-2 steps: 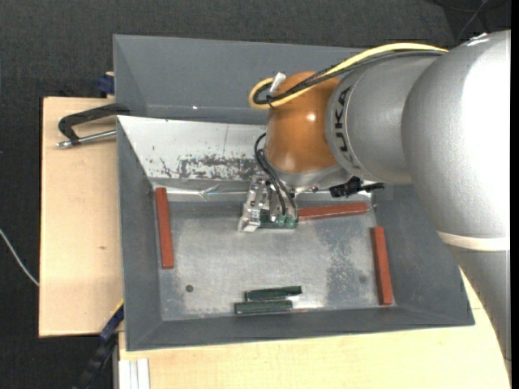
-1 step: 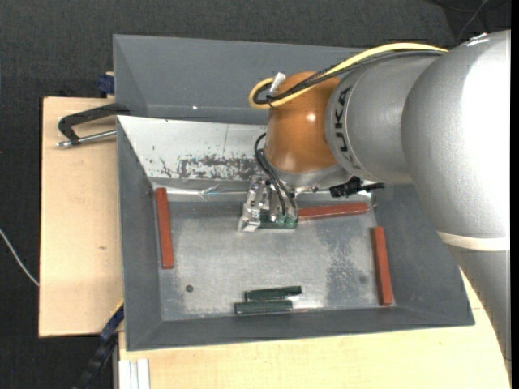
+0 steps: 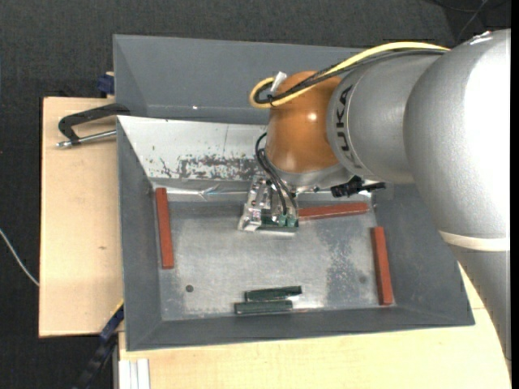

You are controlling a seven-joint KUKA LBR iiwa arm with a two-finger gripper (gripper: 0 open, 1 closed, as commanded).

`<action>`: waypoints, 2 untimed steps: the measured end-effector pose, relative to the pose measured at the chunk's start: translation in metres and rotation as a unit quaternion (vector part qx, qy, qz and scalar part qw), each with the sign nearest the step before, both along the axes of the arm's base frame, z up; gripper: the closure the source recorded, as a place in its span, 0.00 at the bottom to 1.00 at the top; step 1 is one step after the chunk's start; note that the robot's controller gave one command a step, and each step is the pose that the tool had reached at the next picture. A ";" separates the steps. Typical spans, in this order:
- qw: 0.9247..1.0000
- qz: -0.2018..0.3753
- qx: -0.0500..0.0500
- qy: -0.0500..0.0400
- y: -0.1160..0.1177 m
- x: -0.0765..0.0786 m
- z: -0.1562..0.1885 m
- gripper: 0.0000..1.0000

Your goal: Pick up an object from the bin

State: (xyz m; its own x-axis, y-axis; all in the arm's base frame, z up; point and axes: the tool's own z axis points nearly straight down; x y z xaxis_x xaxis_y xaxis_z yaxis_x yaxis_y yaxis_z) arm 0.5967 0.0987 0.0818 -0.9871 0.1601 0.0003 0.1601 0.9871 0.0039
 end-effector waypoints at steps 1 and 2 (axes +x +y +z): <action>1.000 0.000 -0.001 0.000 -0.001 -0.001 0.015 1.00; 1.000 0.000 -0.001 -0.002 -0.001 0.000 0.031 1.00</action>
Offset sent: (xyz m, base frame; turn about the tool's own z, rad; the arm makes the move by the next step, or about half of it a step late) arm 0.0000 0.0000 0.0053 0.0000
